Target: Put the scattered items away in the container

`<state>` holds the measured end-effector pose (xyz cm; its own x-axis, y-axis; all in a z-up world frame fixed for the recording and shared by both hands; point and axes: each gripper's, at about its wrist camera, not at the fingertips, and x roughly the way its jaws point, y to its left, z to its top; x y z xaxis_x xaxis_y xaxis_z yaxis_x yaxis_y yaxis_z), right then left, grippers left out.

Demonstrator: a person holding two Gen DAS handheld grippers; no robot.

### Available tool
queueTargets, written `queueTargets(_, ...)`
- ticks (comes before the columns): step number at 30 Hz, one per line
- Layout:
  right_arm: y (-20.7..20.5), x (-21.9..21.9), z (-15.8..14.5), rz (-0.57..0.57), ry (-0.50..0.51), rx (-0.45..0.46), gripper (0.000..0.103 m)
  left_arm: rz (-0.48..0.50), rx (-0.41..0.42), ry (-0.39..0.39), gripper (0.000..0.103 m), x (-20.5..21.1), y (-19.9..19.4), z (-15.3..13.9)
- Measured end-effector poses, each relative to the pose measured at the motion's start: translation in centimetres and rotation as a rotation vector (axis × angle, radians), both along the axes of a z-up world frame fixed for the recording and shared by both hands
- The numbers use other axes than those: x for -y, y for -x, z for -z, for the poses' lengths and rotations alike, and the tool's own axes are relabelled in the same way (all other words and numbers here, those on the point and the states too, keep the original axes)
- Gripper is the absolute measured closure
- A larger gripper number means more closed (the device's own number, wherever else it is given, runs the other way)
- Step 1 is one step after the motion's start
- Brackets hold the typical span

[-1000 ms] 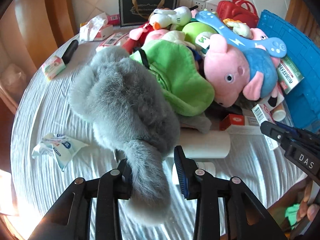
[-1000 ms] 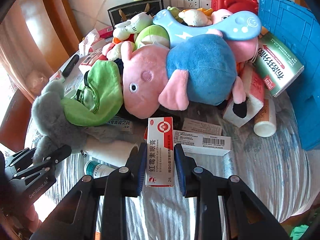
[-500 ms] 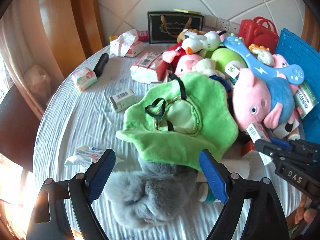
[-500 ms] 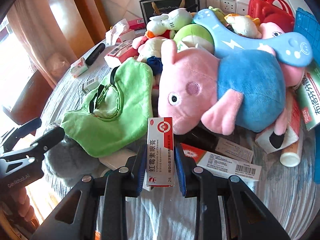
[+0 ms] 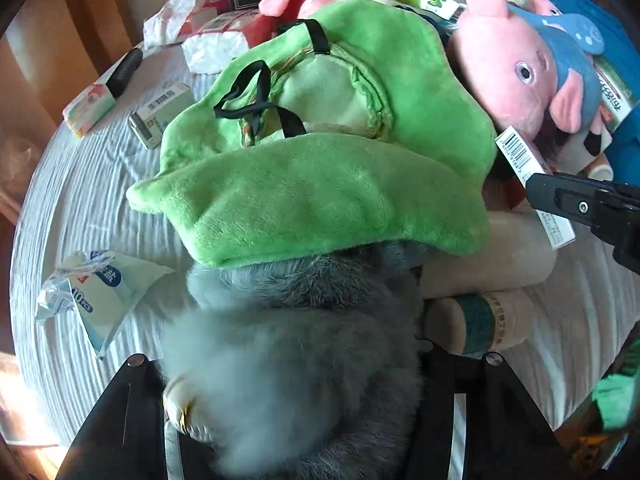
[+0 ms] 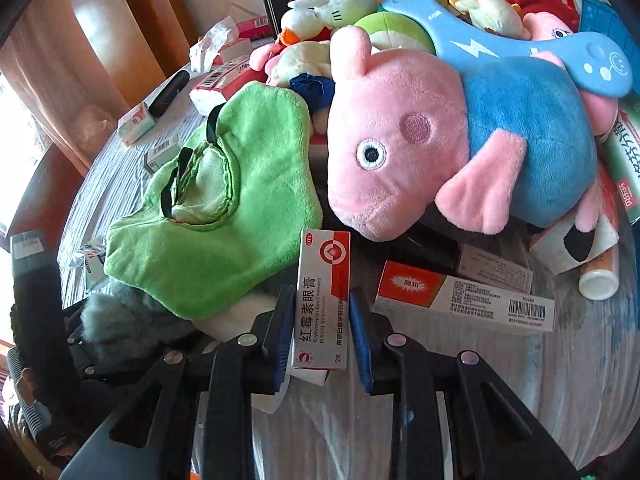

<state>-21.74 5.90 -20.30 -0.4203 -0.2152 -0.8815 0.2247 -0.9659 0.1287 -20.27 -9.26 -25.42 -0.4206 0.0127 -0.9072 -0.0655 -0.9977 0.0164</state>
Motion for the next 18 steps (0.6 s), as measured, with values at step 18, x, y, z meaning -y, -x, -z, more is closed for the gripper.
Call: queueTargets(18, -1.2, -0.3, -6.4, 0.081, -0.005, -0.131, 0.076, 0.091, -0.365, -0.007, 0.058, -0.7, 0.6, -13.1)
